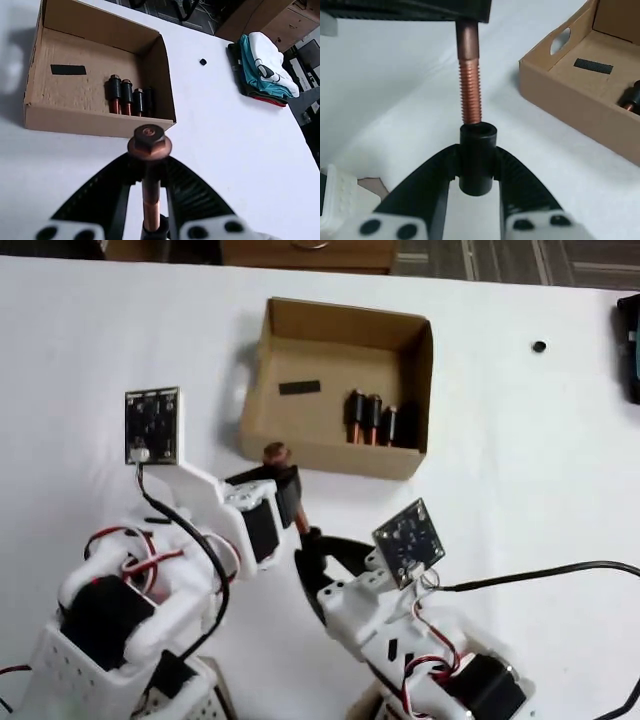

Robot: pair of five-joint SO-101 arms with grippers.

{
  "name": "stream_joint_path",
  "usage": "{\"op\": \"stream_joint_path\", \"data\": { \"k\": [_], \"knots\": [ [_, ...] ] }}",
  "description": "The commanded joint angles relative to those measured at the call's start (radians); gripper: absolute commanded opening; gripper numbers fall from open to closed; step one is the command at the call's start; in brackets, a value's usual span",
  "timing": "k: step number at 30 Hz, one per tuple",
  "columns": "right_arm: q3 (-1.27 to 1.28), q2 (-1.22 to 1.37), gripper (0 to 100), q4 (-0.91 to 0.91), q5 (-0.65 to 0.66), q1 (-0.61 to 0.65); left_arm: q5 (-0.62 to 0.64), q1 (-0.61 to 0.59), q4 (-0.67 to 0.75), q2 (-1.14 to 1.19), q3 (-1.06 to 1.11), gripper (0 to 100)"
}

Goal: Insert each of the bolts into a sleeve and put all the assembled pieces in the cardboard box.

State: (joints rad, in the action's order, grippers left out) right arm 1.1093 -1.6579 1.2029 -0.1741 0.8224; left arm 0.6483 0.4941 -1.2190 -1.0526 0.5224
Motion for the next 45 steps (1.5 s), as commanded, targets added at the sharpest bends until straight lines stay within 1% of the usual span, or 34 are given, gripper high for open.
{"op": "stream_joint_path", "data": {
  "k": [1,6,10,12,16,21,23,27,30,34,40,43,45],
  "knots": [
    [-0.005,-0.012,1.9,-0.024,0.003,0.024,0.005,0.032,0.021,-0.012,0.004,2],
    [-0.005,-0.012,1.9,-0.024,0.003,0.025,0.005,0.034,0.020,-0.009,0.005,2],
    [-0.006,-0.012,1.9,-0.025,0.005,0.024,0.002,0.034,-0.018,-0.009,0.007,2],
    [-0.011,-0.012,1.9,-0.025,0.005,0.022,-0.002,0.035,-0.060,-0.008,0.008,3],
    [-0.011,-0.012,1.9,-0.022,0.006,0.022,-0.084,0.035,-0.109,-0.014,0.048,3],
    [-0.011,-0.012,1.9,-0.021,0.006,0.022,-0.098,0.035,-0.129,-0.014,0.053,3],
    [-0.012,-0.012,1.9,-0.021,0.006,0.022,-0.098,0.035,-0.137,-0.015,0.051,7],
    [-0.012,-0.012,1.9,-0.021,0.008,0.022,-0.094,0.064,-0.155,-0.015,0.050,22],
    [-0.012,-0.012,1.9,-0.021,0.008,0.022,-0.091,0.078,-0.155,-0.015,0.039,30],
    [-0.012,-0.012,1.9,-0.021,0.008,0.022,-0.077,0.086,-0.155,-0.014,0.019,32],
    [-0.021,-0.012,1.9,-0.025,0.008,0.022,-0.078,0.166,-0.175,-0.008,0.028,32],
    [-0.052,-0.012,1.9,-0.025,0.009,0.021,-0.078,0.193,-0.183,-0.008,0.065,32],
    [-0.066,-0.012,1.9,-0.025,0.009,-0.007,-0.080,0.195,-0.181,-0.011,0.090,32]
  ]
}}
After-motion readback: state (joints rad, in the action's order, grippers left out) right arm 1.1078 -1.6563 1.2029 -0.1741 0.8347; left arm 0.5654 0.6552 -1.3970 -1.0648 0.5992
